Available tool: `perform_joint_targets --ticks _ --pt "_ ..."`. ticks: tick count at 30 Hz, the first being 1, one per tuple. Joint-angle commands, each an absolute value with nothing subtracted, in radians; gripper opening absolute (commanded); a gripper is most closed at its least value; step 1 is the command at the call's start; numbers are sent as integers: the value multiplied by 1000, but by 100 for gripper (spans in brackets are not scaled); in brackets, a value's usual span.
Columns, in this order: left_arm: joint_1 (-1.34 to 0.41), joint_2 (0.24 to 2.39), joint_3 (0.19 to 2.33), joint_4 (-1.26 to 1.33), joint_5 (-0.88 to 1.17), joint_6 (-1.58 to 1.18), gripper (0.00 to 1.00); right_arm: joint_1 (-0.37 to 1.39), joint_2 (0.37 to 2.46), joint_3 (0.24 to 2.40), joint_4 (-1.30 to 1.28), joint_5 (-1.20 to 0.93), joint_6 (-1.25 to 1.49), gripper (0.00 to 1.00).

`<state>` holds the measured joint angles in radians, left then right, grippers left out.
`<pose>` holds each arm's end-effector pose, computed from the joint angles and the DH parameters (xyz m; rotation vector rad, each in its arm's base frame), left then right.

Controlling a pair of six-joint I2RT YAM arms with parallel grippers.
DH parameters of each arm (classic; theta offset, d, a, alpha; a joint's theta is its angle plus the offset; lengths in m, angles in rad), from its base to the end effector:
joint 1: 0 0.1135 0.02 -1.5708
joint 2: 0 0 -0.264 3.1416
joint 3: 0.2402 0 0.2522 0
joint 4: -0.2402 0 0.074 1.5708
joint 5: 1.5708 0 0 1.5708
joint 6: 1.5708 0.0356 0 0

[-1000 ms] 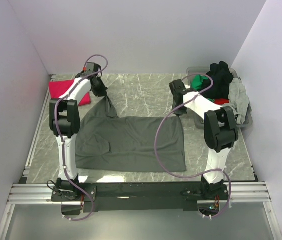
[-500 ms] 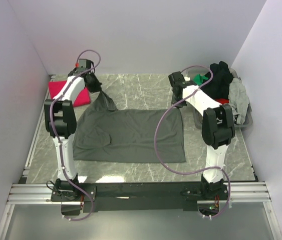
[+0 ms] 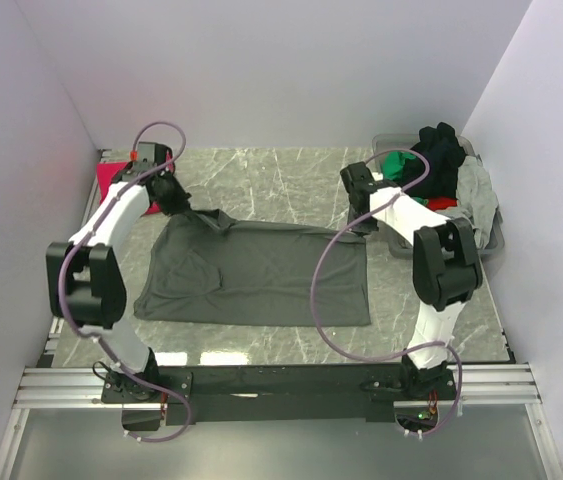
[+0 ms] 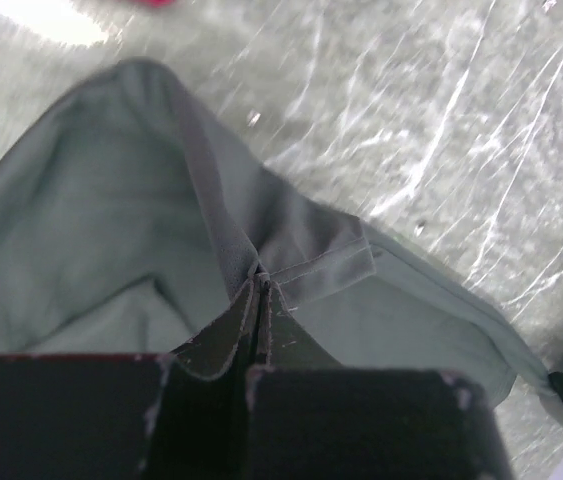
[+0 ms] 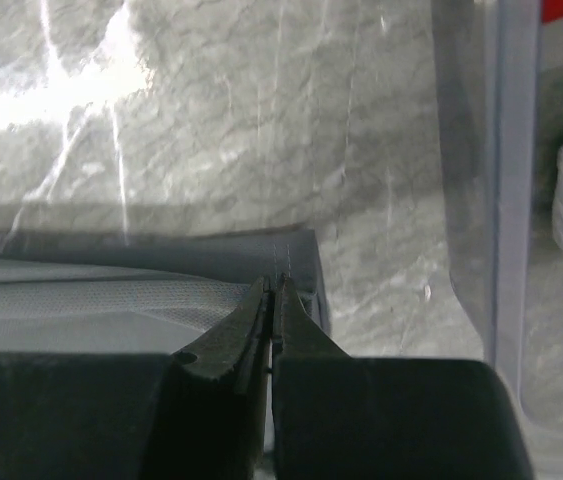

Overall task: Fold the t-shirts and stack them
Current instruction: Fold the tshirt

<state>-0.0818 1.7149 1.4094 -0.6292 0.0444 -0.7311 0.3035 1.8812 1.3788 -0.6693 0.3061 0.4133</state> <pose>0.3733 -0.0322 0.2702 -0.7950 2.4205 -0.3836 0.3717 0.1052 0.2000 0.2286 2.6483 -0.1953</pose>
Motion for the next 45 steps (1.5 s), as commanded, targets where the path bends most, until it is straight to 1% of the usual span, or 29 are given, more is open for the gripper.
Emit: perform_joint_targets --ticks 1,10,20,36,45 --pt "-83 1615 1330 -643 11 -756 0 324 1784 1339 -614 328 419 0" --pt "-81 1391 1112 -673 3 -807 0 353 1690 1224 -580 341 442 0" --pt "-67 1203 1040 -736 -63 -880 0 396 1614 1174 -597 371 463 0" --pt "-51 1083 934 -796 -69 -910 0 451 1496 1029 -637 382 520 0" --pt "-35 1071 879 -802 -57 -910 0 480 1503 971 -655 419 566 0"
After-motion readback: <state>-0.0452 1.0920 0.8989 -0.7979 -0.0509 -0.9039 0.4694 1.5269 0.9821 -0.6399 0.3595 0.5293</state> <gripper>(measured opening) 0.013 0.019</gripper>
